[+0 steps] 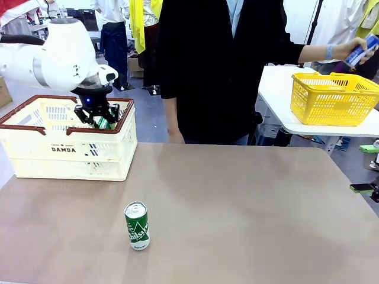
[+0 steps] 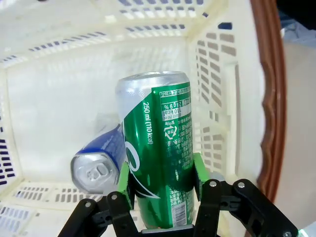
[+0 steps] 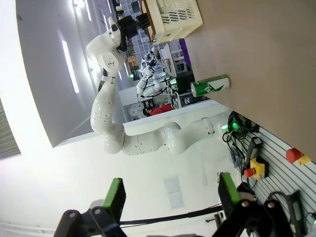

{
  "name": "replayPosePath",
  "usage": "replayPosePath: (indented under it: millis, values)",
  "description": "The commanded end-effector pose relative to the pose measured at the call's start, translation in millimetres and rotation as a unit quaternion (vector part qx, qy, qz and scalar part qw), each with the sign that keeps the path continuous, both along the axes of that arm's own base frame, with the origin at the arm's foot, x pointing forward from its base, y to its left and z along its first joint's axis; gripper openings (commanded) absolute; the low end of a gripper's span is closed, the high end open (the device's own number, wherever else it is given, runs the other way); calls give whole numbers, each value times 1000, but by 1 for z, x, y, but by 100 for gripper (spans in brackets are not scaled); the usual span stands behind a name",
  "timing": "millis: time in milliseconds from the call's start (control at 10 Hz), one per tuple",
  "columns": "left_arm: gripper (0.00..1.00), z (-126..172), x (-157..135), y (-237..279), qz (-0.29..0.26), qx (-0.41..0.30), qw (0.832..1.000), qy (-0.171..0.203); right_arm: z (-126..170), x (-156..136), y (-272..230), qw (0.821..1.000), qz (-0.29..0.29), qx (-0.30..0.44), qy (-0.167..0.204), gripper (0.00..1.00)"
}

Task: Place the drinks into the Shopping basket.
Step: Pick up one drink and place it into the Shopping basket.

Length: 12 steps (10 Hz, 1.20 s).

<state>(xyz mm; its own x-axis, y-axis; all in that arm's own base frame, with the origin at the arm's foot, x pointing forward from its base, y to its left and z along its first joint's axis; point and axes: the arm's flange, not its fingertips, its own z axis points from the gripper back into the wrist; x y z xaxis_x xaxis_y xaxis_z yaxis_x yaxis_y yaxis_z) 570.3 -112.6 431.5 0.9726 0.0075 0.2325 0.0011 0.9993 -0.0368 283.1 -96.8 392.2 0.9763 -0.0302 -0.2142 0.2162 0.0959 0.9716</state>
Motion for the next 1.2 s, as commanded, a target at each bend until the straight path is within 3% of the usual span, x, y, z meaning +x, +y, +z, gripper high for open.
replayPosePath:
  millis: [0,300,400,500,600,1100]
  values:
    - [0,7,19,1,-6,-13,1000,11,4,0,-1,1000,0,4,-1,100]
    - [0,-2,29,6,-2,-17,999,33,4,0,-1,1000,0,4,-1,100]
    - [26,-4,31,6,0,-15,999,41,4,0,-1,1000,0,4,-1,100]
    - [84,-4,31,7,0,-16,999,43,4,0,-1,1000,0,4,-1,100]
    - [100,-4,31,7,1,-13,999,45,4,0,-1,1000,0,4,-1,100]
    - [100,10,23,20,0,-29,999,32,4,0,-1,1000,0,4,-1,100]
